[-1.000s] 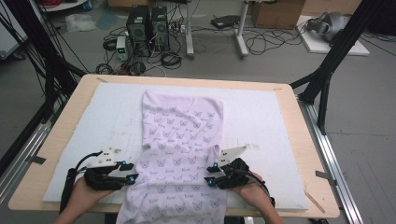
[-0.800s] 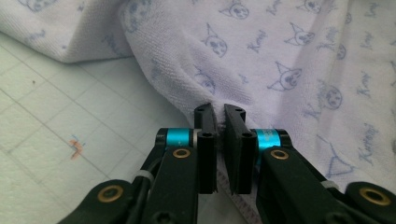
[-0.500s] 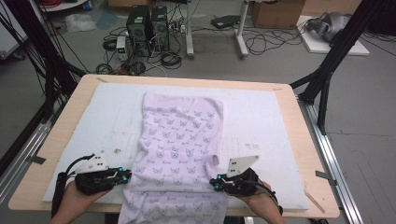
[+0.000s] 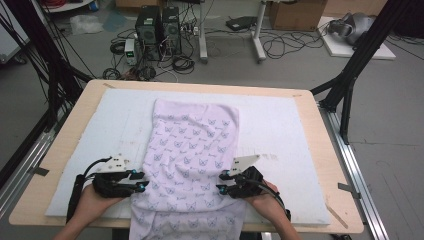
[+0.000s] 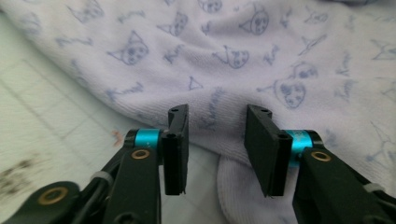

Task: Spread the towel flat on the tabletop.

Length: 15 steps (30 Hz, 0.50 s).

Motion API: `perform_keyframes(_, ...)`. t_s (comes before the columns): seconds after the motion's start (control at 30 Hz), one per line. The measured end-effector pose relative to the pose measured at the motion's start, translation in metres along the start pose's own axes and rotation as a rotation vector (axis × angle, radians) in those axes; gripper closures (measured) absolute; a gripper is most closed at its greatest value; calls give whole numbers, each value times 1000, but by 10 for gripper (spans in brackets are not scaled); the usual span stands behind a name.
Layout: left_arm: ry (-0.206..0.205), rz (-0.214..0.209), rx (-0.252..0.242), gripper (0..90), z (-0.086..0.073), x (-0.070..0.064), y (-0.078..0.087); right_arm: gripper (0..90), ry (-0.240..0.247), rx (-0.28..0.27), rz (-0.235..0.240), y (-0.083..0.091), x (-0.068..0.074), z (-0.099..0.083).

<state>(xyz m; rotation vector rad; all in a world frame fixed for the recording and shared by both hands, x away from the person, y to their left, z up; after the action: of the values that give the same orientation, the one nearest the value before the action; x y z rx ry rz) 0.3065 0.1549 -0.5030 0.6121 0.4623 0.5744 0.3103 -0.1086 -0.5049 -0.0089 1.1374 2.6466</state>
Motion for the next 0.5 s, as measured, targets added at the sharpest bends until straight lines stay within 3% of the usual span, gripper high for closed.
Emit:
perform_keyframes(0.1,-22,-22,8,787,1,-4,-8,866,16,17,7,0,0,-3)
perform_keyframes(0.23,-35,-2,-6,838,4,-5,-5,878,8,18,8,9,1,-9)
perform_keyframes(0.37,-28,15,-36,839,6,-1,7,878,-14,15,-27,27,1,-22)
perform_keyframes(0.5,-5,27,-61,807,7,4,16,874,-69,-3,-54,46,-1,-36)
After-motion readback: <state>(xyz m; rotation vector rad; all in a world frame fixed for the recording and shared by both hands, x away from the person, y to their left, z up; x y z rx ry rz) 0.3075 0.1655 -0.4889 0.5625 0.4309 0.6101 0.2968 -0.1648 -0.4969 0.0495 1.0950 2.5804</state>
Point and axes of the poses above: each handheld gripper's, and its own axes: y roughly backward along the jaws, z roughly out of its top, x roughly to its left, the point moved 10 cm from there along -y, roughly forward along the jaws, and after that the axes turned 9 degrees about y, right-handed, at the moved point
